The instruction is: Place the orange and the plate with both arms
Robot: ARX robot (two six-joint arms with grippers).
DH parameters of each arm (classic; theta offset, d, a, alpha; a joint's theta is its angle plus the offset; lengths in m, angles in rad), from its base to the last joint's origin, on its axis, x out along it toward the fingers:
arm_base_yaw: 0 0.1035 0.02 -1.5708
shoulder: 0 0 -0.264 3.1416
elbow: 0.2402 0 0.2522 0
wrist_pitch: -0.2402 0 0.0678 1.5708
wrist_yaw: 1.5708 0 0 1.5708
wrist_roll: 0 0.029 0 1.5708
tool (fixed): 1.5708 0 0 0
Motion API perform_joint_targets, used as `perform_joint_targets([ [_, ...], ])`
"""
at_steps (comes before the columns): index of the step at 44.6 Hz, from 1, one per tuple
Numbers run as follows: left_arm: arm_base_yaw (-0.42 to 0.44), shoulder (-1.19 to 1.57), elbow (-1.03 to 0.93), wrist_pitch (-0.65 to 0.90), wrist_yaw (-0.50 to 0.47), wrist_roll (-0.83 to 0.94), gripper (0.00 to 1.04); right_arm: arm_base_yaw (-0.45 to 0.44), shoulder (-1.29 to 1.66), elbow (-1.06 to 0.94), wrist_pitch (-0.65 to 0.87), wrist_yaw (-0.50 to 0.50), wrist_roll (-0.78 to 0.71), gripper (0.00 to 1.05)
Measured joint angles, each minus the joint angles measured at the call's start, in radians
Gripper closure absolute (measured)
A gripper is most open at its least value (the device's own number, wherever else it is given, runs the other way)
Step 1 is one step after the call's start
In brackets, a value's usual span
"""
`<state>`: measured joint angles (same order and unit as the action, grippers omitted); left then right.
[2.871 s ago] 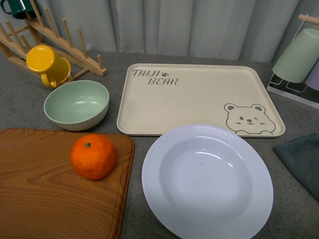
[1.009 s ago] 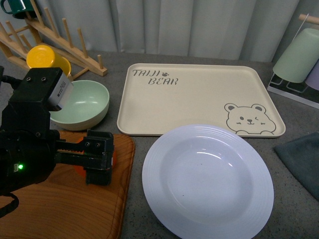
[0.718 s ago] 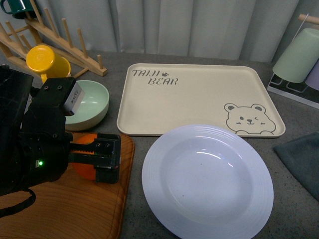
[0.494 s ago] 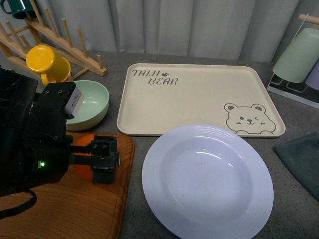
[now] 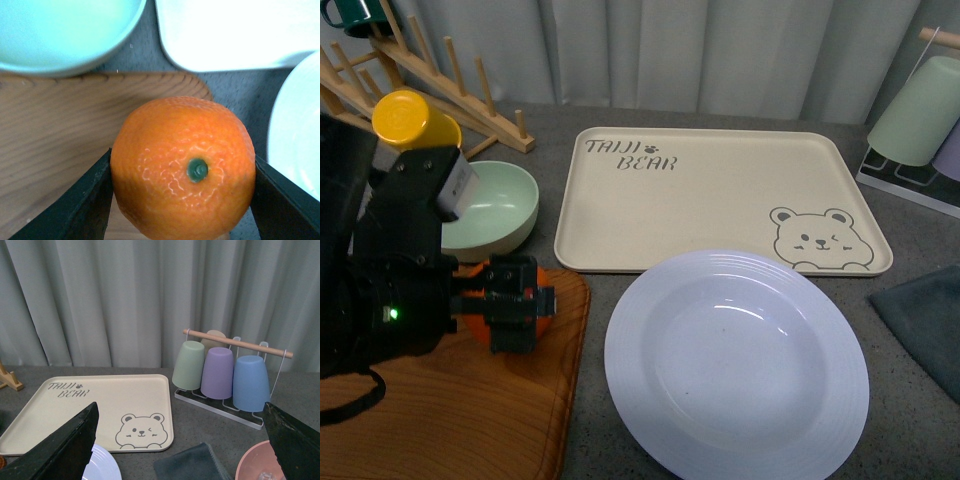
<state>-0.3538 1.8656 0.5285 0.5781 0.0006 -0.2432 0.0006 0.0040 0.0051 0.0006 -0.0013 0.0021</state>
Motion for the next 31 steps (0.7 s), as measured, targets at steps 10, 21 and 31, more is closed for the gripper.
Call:
perform_joint_targets([
  [10,-0.138,-0.057,0.083,-0.024,-0.046,-0.057,0.37,0.0,0.0,0.0,0.0,0.0,0.0,0.09],
  [21,-0.325,0.062,0.191,-0.031,-0.068,-0.129,0.37,0.0,0.0,0.0,0.0,0.0,0.0,0.09],
  [31,-0.381,0.173,0.265,-0.034,-0.09,-0.157,0.37,0.0,0.0,0.0,0.0,0.0,0.0,0.09],
])
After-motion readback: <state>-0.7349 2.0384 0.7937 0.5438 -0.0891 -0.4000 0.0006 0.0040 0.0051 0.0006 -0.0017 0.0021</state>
